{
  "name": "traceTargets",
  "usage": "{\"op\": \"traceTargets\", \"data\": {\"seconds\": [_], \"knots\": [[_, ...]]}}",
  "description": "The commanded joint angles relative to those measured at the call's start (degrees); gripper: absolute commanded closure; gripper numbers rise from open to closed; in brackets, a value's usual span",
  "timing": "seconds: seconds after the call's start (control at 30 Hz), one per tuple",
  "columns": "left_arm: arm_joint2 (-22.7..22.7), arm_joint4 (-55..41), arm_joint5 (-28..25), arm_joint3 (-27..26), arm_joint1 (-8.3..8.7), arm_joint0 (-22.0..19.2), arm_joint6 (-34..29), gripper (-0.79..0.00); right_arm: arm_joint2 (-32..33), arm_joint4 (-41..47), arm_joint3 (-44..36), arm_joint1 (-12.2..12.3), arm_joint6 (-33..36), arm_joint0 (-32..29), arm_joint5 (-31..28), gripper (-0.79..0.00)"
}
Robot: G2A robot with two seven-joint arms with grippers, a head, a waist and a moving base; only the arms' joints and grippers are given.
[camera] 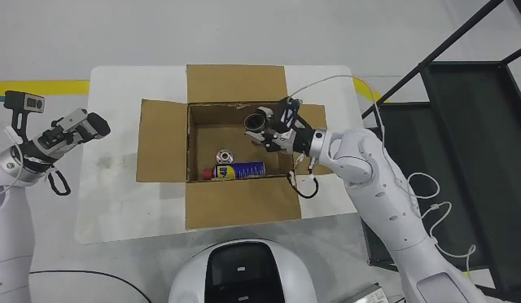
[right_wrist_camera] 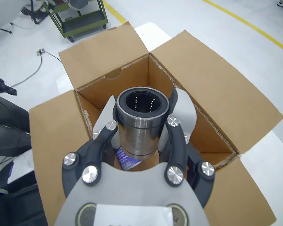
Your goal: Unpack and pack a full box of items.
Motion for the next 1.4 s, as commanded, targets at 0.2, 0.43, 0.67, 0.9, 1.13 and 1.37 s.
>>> {"op": "traceTargets", "data": {"seconds": [0.2, 0.43, 0.67, 0.9, 1.13, 1.37], "knots": [[0.0, 0.0, 0.0, 0.0, 0.0, 0.0, 0.0, -0.785, 9.64, -3.34, -1.43, 1.13, -19.66, -9.86, -4.79, 0.0], [0.0, 0.0, 0.0, 0.0, 0.0, 0.0, 0.0, -0.785, 17.88, -15.6, -2.07, 1.17, -42.09, -22.19, 7.93, 0.0], [0.0, 0.0, 0.0, 0.0, 0.0, 0.0, 0.0, -0.785, 22.15, -16.17, 3.28, 1.08, -50.19, -27.43, 14.14, 0.0], [0.0, 0.0, 0.0, 0.0, 0.0, 0.0, 0.0, -0.785, 22.16, -15.0, 5.2, 1.02, -49.88, -27.39, 14.13, 0.0], [0.0, 0.0, 0.0, 0.0, 0.0, 0.0, 0.0, -0.785, 22.16, -15.0, 5.2, 1.02, -49.88, -27.39, 14.13, 0.0], [0.0, 0.0, 0.0, 0.0, 0.0, 0.0, 0.0, -0.785, 21.86, -15.33, 7.55, 0.94, -49.65, -26.65, 15.2, 0.0]]}}
